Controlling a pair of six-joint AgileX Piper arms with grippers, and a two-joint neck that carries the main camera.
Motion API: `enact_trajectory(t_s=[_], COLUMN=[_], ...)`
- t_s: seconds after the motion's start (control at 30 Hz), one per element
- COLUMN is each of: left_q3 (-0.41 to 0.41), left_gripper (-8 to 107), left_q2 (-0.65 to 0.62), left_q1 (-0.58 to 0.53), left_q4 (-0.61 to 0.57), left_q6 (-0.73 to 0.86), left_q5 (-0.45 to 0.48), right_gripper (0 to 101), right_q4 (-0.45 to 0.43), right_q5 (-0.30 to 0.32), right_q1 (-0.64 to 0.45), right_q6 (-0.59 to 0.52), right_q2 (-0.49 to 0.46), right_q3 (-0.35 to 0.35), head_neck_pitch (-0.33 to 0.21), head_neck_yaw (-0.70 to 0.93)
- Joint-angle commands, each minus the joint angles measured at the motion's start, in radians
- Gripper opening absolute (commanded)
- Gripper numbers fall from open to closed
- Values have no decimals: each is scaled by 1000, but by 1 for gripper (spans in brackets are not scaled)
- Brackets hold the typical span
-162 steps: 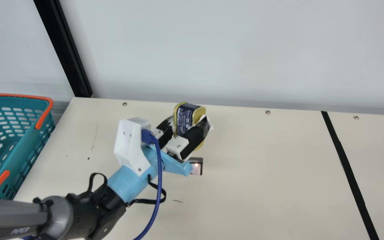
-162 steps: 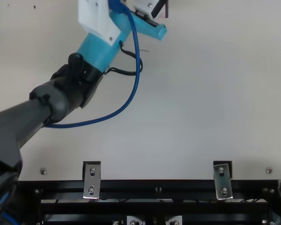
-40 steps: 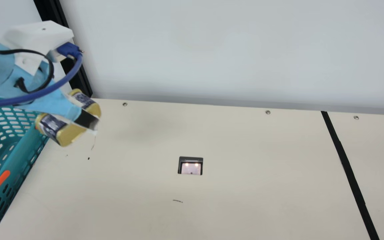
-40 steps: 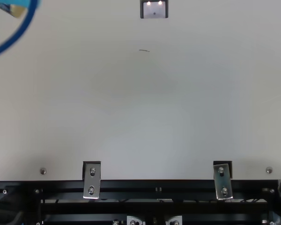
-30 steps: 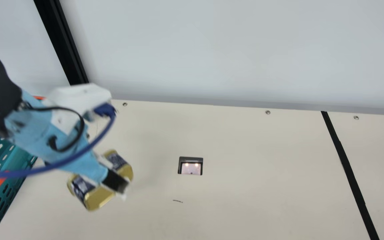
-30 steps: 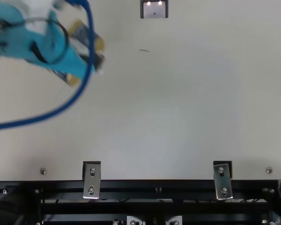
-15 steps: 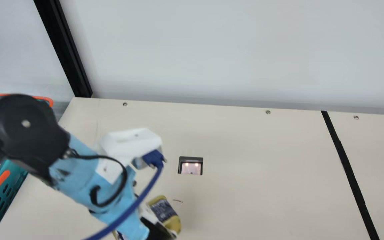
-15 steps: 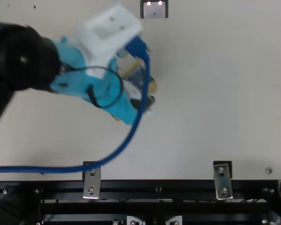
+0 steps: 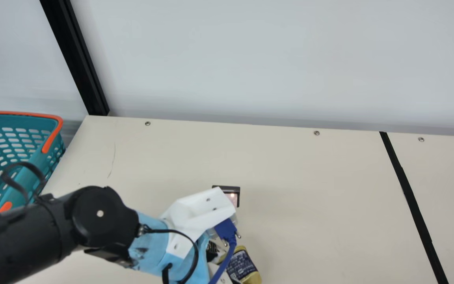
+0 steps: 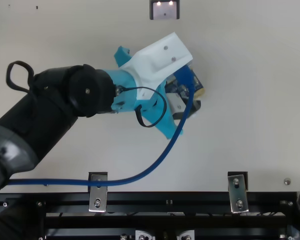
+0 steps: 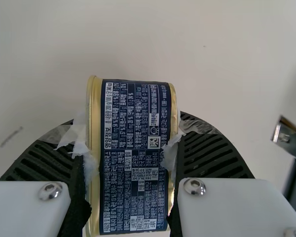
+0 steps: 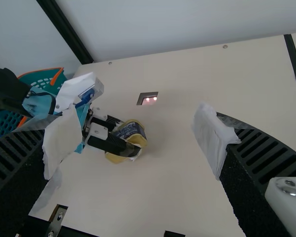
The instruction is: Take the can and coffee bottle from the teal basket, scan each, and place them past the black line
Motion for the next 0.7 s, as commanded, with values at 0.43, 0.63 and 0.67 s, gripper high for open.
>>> enact_trajectory(t_s=[0.43,0.63,0.67], left_q3=[25,-12,-14], left_gripper=[90,90,90], left_q2=[-34,-141,-156], left_q1=[129,297,327], left_q4=[-30,-166,-191], left_q6=[213,200,204], left_q5=[-37,65,79], right_gripper=[101,101,101], right_q4=[1,-1,-1], right_q5=[-2,-45,-58], right_q1=[2,43,54], right_q6=[-4,-57,-68], right_q2=[6,101,124], right_q3=[-3,-18,-18], head_neck_pitch=[-7,-7,-7], head_neck_yaw=[0,0,0])
